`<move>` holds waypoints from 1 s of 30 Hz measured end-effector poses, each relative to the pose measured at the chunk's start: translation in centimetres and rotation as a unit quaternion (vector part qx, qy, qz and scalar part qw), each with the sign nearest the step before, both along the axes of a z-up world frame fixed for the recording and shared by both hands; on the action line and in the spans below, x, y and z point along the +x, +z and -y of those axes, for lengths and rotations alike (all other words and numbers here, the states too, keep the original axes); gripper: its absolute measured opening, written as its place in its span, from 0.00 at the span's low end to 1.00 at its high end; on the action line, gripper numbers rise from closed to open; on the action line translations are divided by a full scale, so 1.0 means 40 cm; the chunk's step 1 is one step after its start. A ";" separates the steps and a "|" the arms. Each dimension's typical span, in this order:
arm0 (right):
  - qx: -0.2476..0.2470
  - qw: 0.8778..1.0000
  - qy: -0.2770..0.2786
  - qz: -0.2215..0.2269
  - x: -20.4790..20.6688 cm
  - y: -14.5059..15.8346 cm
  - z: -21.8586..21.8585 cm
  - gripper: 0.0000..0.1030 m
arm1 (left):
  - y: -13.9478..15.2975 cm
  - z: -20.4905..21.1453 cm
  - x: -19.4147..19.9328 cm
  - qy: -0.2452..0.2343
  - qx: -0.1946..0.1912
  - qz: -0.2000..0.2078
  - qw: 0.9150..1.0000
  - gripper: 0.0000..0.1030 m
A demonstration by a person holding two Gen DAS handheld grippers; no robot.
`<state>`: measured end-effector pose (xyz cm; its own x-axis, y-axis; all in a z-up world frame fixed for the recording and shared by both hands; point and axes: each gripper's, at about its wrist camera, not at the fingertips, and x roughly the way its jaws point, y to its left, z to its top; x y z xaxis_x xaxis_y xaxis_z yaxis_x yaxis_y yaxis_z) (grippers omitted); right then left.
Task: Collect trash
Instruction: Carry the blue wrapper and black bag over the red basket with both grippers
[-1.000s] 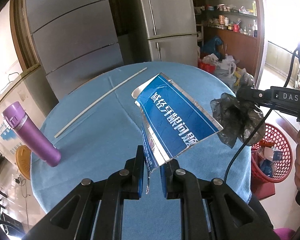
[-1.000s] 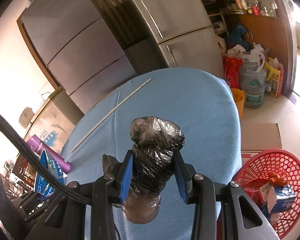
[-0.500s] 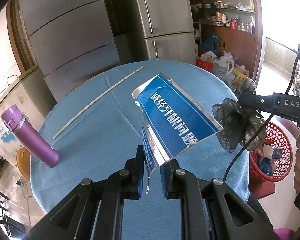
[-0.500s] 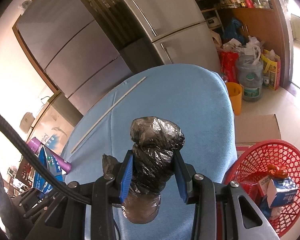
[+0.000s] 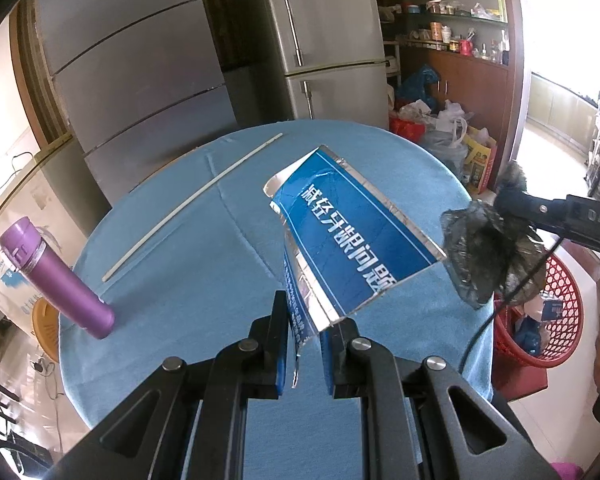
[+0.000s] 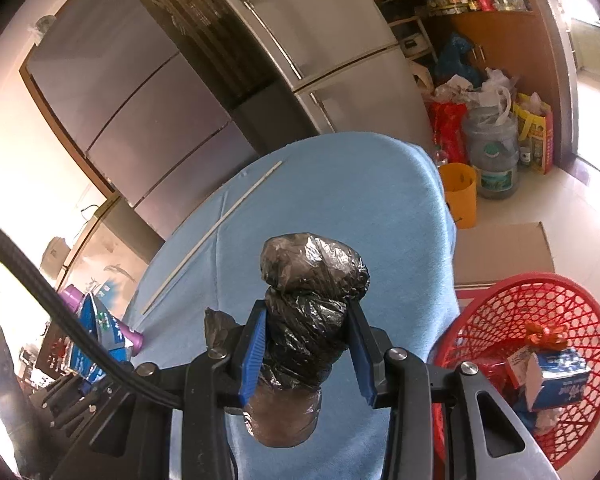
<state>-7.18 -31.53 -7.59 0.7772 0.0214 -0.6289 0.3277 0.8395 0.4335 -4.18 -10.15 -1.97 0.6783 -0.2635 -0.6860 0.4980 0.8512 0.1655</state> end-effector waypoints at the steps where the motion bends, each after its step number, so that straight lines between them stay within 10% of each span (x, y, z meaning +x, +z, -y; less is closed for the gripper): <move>1: -0.003 1.000 -0.002 0.001 -0.008 0.003 0.005 0.40 | 0.003 0.010 0.003 -0.001 0.002 0.002 1.000 0.15; 30: 0.015 0.995 -0.103 -0.002 -0.240 -0.012 0.218 0.40 | 0.053 0.306 -0.092 -0.122 0.051 0.040 0.990 0.15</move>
